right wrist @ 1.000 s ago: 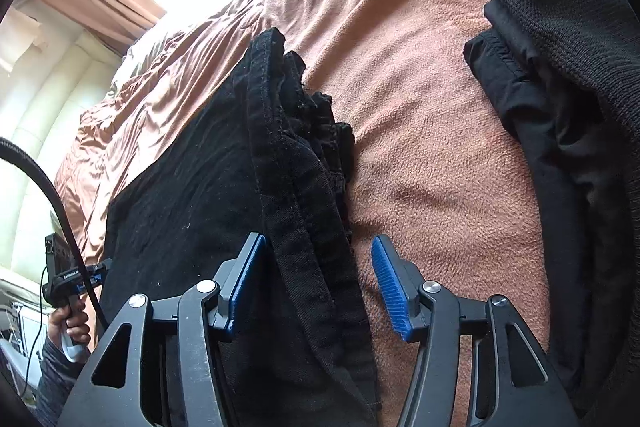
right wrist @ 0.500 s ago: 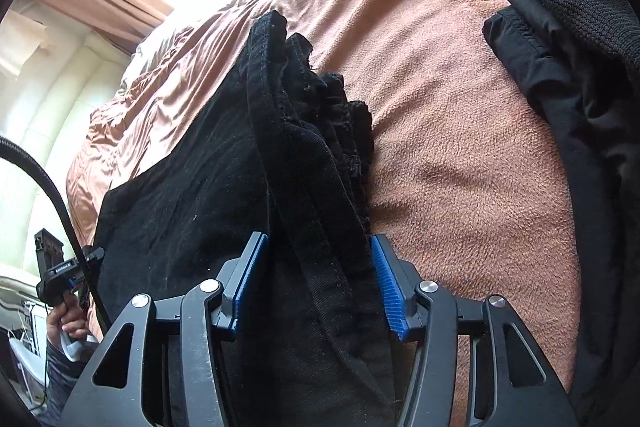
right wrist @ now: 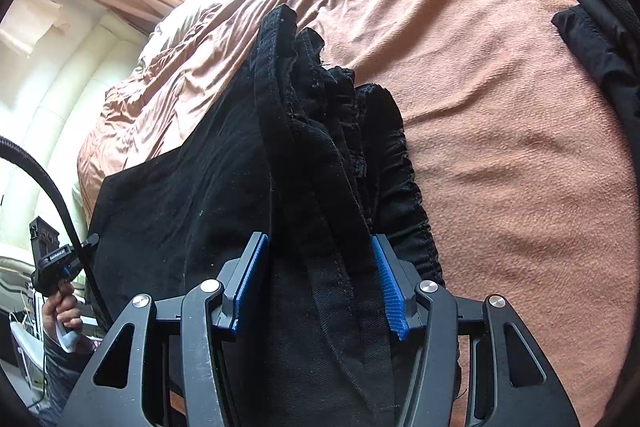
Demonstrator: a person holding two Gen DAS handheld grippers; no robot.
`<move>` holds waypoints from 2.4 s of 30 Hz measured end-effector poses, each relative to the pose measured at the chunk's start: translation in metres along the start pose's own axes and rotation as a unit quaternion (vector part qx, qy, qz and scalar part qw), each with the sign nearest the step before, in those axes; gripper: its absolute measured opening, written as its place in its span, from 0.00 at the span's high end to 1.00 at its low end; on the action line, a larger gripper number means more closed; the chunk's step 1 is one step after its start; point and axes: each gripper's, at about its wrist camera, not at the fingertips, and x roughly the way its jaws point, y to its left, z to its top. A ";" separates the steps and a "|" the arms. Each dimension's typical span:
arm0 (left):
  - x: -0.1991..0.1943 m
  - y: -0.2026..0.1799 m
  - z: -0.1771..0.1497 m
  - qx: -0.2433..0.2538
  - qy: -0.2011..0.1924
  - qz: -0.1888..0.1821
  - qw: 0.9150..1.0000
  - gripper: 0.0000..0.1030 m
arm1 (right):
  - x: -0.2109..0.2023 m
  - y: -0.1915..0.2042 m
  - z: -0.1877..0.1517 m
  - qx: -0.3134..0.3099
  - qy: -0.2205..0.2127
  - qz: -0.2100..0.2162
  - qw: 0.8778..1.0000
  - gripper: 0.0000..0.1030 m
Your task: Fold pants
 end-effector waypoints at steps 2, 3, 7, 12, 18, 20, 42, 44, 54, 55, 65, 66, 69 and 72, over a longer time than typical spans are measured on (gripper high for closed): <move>-0.007 0.008 0.001 -0.006 -0.005 0.002 1.000 0.95 | 0.006 0.008 0.000 -0.004 0.003 0.003 1.000 0.50; -0.010 0.012 0.002 -0.009 -0.007 0.002 1.000 0.95 | 0.009 0.012 -0.001 -0.006 0.005 0.003 1.000 0.50; -0.026 0.031 0.005 -0.016 -0.017 0.006 1.000 0.95 | 0.025 0.032 -0.001 -0.013 0.014 0.006 1.000 0.50; -0.046 0.062 0.010 -0.026 -0.027 0.012 0.999 0.95 | 0.046 0.059 -0.001 -0.026 0.025 0.009 0.999 0.50; -0.061 0.100 0.015 -0.038 -0.025 0.011 0.999 0.95 | 0.074 0.095 -0.004 -0.036 0.033 0.005 0.999 0.50; -0.067 0.110 0.017 -0.038 -0.027 0.012 0.999 0.95 | 0.083 0.106 -0.004 -0.036 0.034 0.003 0.999 0.50; -0.074 0.158 -0.018 -0.065 -0.009 0.060 0.996 0.75 | 0.083 0.120 -0.020 -0.056 0.025 -0.093 0.994 0.50; -0.079 0.160 -0.026 -0.066 -0.009 0.058 0.996 0.67 | 0.078 0.121 -0.024 -0.062 0.022 -0.110 0.992 0.50; -0.093 0.177 -0.072 -0.087 0.005 0.048 0.995 0.64 | 0.037 0.143 -0.054 -0.084 -0.011 -0.078 0.993 0.50; -0.095 0.178 -0.076 -0.090 0.005 0.045 0.995 0.63 | 0.035 0.146 -0.056 -0.088 -0.014 -0.075 0.993 0.50; -0.104 0.180 -0.100 -0.103 0.005 0.028 0.994 0.61 | 0.048 0.184 -0.074 -0.132 -0.009 -0.034 0.991 0.50; -0.103 0.180 -0.102 -0.104 0.007 0.026 0.994 0.60 | 0.052 0.188 -0.076 -0.137 -0.005 -0.032 0.990 0.50; -0.101 0.182 -0.107 -0.108 0.009 0.020 0.994 0.56 | 0.069 0.199 -0.079 -0.144 0.006 -0.022 0.989 0.50; -0.100 0.185 -0.111 -0.114 0.006 0.009 0.993 0.55 | 0.086 0.210 -0.080 -0.153 0.020 -0.016 0.988 0.50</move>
